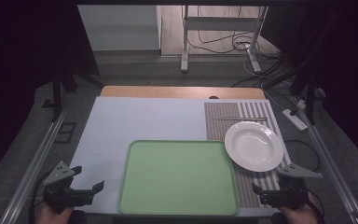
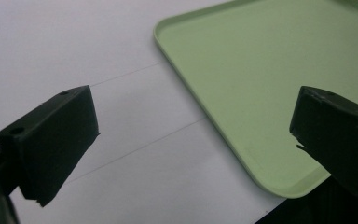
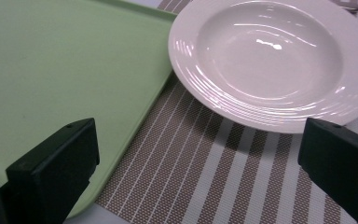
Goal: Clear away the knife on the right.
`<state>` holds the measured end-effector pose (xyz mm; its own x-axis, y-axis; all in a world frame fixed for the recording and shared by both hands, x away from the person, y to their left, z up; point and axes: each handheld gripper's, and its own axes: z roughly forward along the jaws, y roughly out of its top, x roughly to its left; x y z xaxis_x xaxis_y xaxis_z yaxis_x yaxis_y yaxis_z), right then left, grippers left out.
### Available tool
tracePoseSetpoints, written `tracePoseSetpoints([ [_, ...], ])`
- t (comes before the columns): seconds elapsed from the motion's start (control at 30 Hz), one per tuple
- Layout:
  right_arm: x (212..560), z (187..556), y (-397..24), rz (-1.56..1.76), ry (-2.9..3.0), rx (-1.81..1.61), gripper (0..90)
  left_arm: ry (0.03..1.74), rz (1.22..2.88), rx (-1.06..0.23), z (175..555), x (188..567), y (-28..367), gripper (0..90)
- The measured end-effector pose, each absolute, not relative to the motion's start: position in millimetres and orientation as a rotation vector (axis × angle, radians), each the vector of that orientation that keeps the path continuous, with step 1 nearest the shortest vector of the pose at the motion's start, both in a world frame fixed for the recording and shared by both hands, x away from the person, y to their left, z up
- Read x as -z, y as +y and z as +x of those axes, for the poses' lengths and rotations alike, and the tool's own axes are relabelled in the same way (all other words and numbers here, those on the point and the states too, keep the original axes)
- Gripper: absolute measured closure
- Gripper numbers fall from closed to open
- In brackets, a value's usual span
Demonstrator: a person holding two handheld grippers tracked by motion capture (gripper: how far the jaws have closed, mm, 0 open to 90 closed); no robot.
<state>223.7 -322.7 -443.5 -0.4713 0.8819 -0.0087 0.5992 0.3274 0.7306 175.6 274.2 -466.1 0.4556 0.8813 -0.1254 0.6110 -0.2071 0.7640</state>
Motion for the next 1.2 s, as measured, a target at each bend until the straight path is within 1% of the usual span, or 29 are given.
tracePoseSetpoints([
  [0.47,444.7,224.5,-321.9,1.312,2.225,-0.921,0.0,1.225,1.91,-0.418,176.1,465.9,275.9,2.0],
  [0.93,446.1,226.8,-318.8,1.299,2.267,-0.882,0.0,1.24,1.905,-0.42,176.4,466.0,276.1,1.7],
  [1.2,442.4,230.2,-318.6,1.297,2.235,-0.942,0.0,1.238,1.914,-0.423,176.6,465.9,274.8,1.6],
])
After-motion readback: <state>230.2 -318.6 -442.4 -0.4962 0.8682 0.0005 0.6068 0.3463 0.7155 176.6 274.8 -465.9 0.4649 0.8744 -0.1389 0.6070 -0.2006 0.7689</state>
